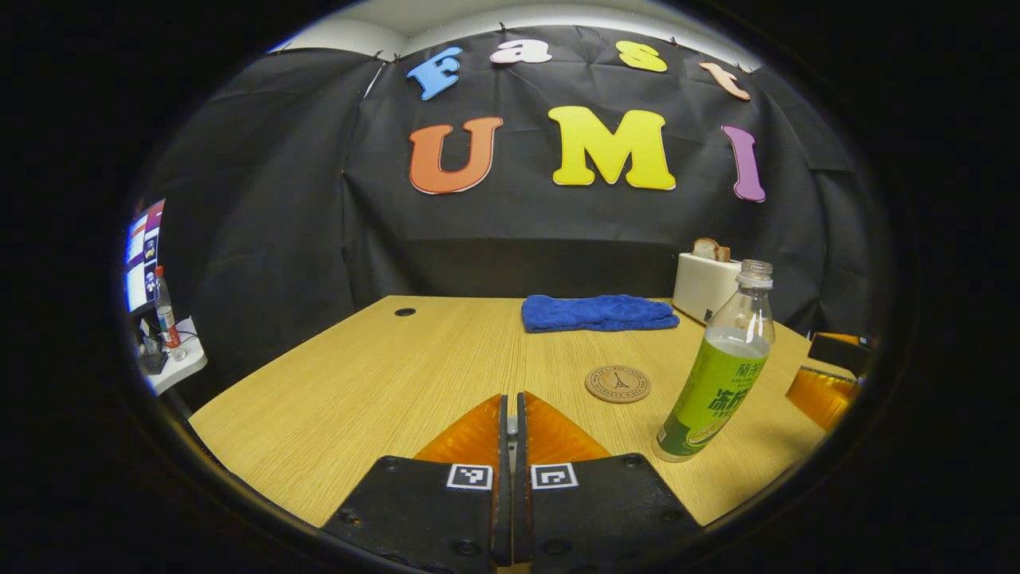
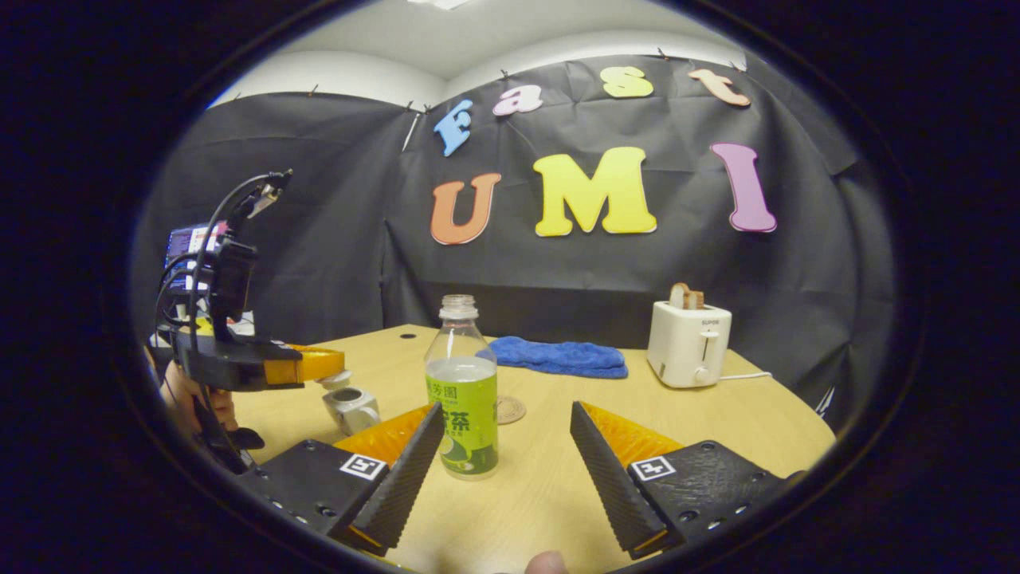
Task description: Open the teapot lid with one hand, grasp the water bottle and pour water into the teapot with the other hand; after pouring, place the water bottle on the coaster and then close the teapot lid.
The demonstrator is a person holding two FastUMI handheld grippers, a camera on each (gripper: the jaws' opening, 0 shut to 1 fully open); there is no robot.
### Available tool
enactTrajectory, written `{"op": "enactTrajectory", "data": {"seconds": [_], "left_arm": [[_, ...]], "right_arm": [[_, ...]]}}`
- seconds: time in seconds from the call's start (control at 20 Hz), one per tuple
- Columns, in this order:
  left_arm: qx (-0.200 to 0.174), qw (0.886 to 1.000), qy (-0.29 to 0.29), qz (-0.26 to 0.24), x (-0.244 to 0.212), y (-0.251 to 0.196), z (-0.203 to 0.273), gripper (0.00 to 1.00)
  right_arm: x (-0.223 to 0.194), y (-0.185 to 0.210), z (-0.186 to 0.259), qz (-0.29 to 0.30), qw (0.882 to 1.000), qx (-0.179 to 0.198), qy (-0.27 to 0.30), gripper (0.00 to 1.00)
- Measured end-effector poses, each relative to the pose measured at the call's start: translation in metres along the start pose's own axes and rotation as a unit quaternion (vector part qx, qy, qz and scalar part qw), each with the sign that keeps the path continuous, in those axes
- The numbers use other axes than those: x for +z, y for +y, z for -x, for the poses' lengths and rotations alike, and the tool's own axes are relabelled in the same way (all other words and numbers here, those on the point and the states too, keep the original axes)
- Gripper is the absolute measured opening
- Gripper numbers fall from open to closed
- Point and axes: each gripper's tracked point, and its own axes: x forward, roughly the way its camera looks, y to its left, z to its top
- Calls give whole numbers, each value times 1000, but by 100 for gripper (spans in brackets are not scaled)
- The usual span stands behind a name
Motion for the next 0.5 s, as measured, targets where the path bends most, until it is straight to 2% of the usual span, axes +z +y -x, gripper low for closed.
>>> {"op": "enactTrajectory", "data": {"seconds": [0.15, 0.4, 0.5], "left_arm": [[-11, 1000, -11, 12, 10, 0, 11, 4], [-6, 999, -27, 17, 21, 12, 26, 4], [-5, 999, -30, 25, 25, 17, 30, 4]], "right_arm": [[-6, 21, -14, -11, 1000, 25, 11, 95], [-9, 29, -43, -10, 1000, 9, 20, 98], [-10, 30, -55, -12, 1000, 5, 24, 96]]}}
